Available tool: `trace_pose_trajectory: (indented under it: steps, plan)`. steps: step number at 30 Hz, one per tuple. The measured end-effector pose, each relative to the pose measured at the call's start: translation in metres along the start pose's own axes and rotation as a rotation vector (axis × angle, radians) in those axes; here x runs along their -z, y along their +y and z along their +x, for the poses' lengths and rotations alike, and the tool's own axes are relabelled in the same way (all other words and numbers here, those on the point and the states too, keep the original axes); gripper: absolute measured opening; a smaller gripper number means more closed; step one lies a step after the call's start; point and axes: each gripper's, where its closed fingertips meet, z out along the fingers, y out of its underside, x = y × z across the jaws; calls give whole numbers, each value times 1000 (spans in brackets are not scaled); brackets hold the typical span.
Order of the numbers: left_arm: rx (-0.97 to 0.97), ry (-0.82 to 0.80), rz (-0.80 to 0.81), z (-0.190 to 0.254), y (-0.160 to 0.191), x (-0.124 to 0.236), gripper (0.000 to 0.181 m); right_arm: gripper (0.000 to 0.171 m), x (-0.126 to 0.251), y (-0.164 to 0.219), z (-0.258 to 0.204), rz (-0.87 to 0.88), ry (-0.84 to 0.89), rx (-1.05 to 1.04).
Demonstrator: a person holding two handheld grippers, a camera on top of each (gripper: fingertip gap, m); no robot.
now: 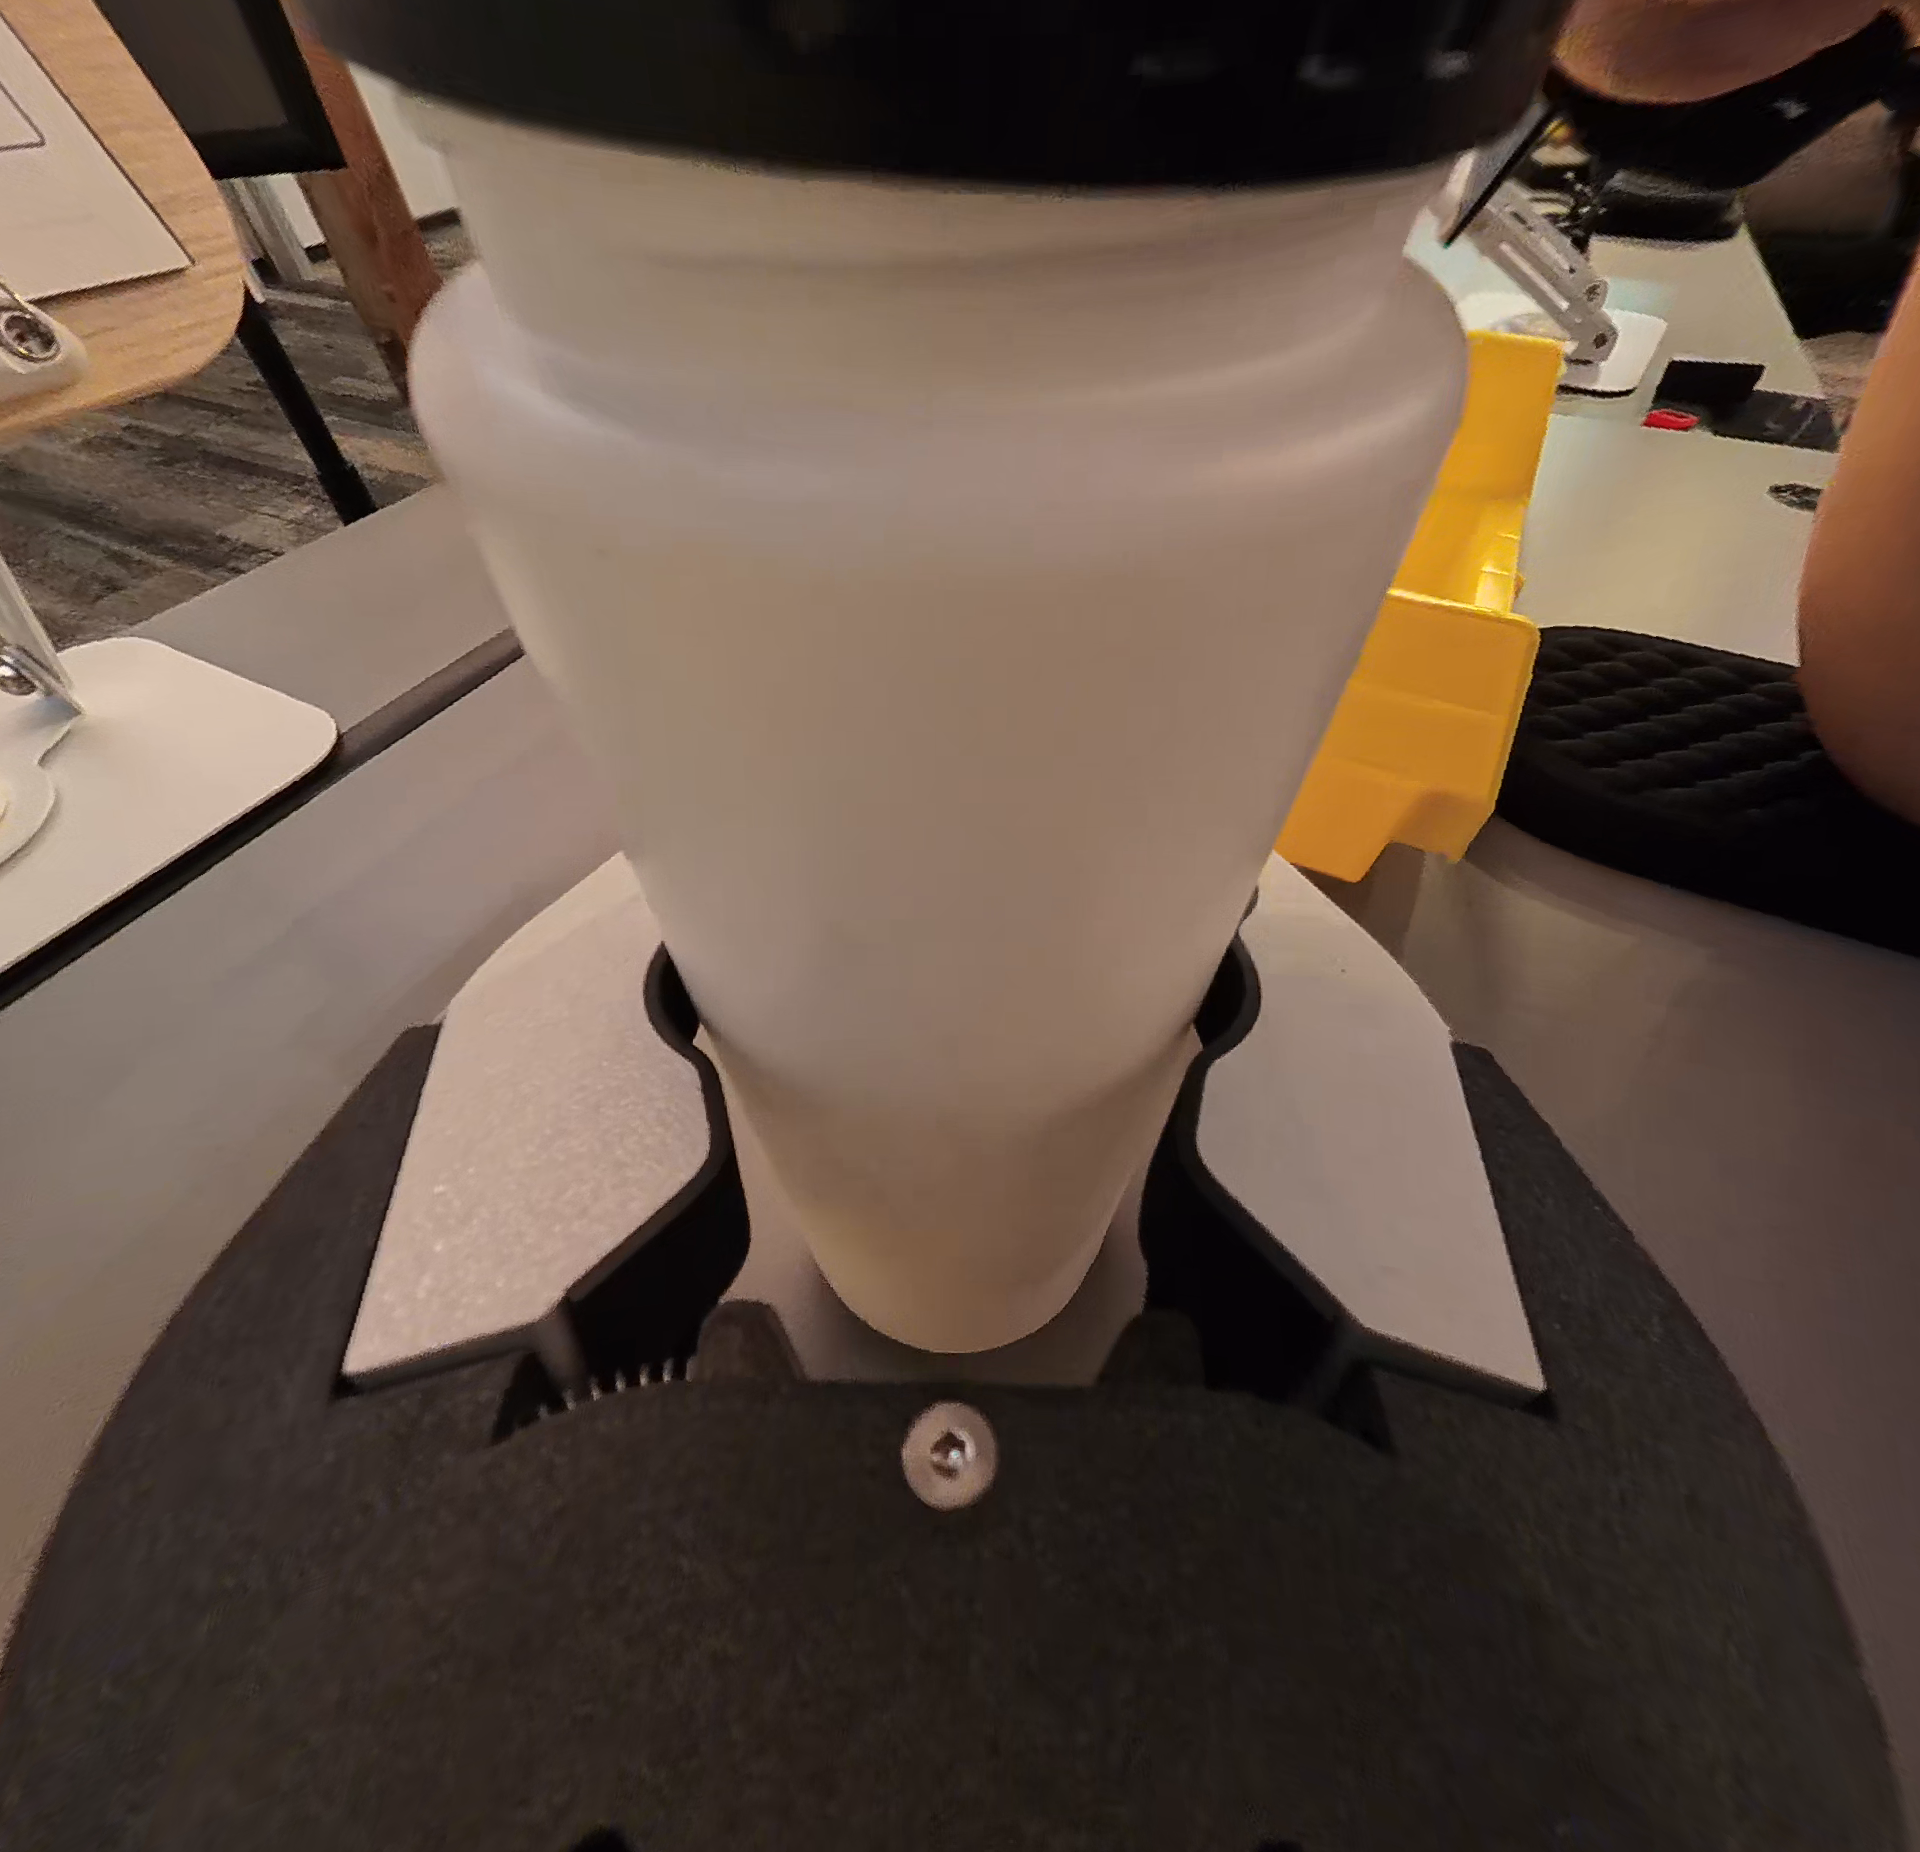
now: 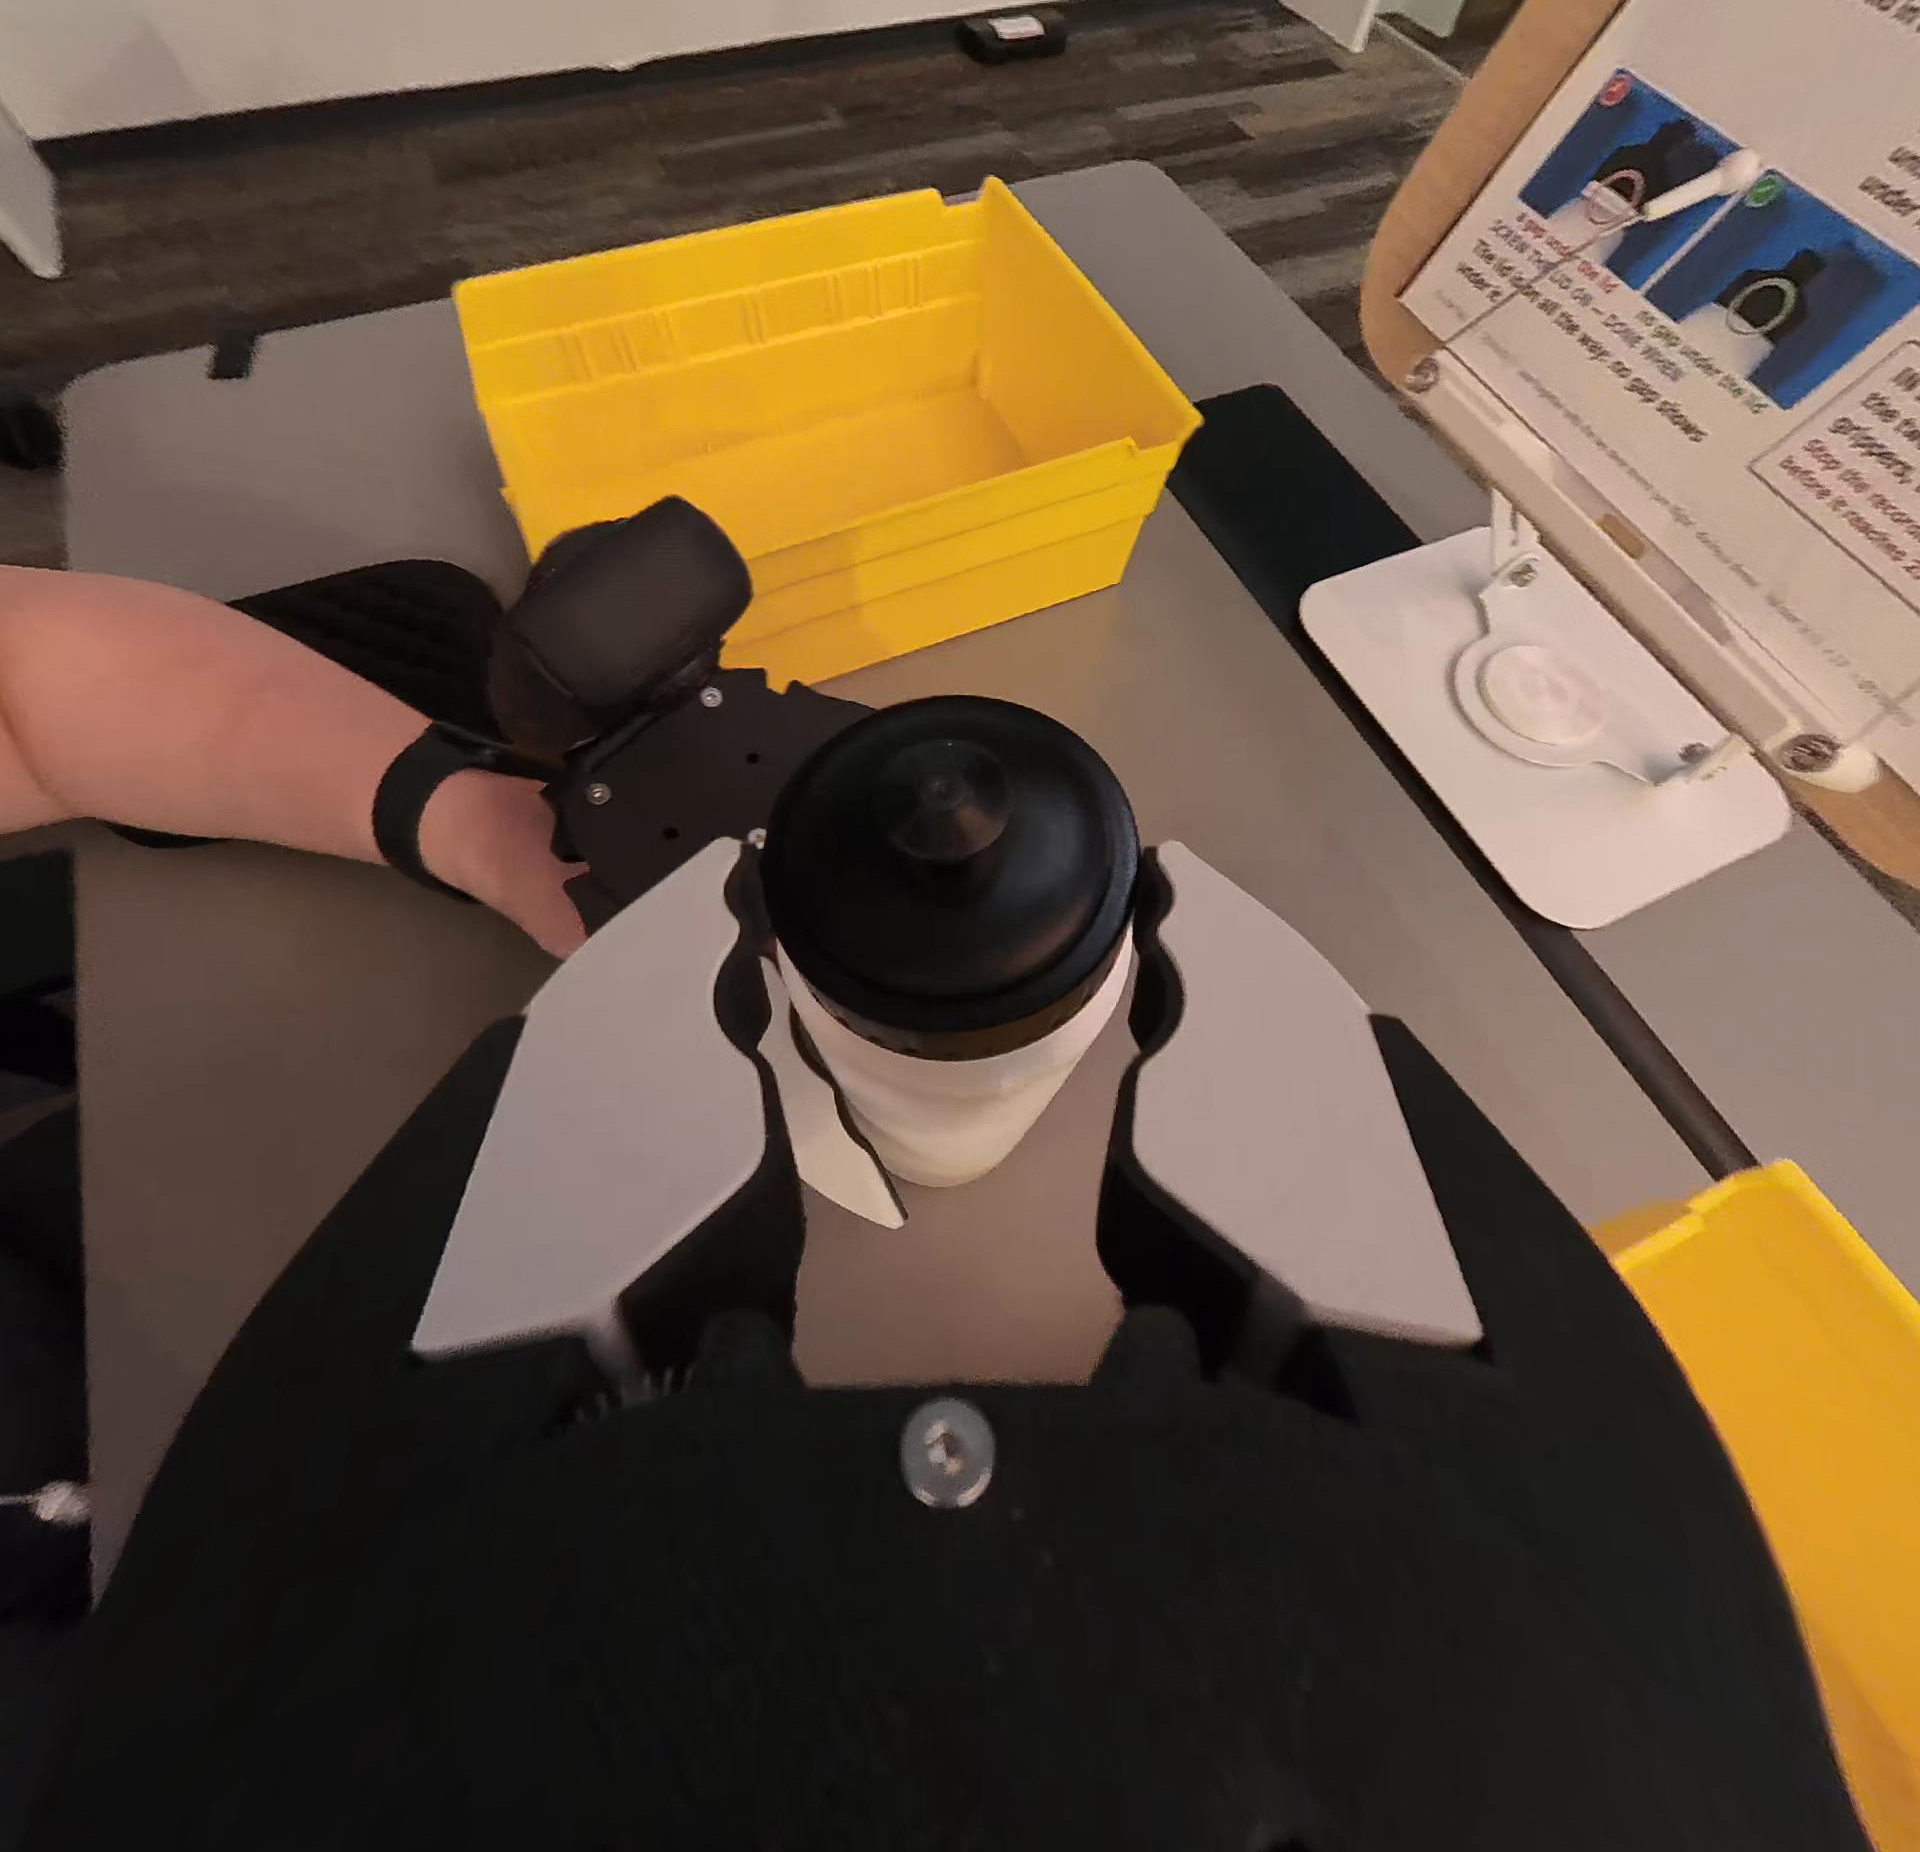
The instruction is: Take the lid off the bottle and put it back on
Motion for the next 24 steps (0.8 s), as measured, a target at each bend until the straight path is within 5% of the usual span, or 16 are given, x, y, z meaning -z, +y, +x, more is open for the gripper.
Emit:
trace_pose_trajectory:
  steps: [11, 24]
  plan:
    - [0, -27, -30, -2, 1, 1, 96, 69, -1, -1, 0, -8, 82, -21]
    - [-31, 81, -39, 8, 2, 1, 96, 78, 4, 4, -5, 44, -174, 118]
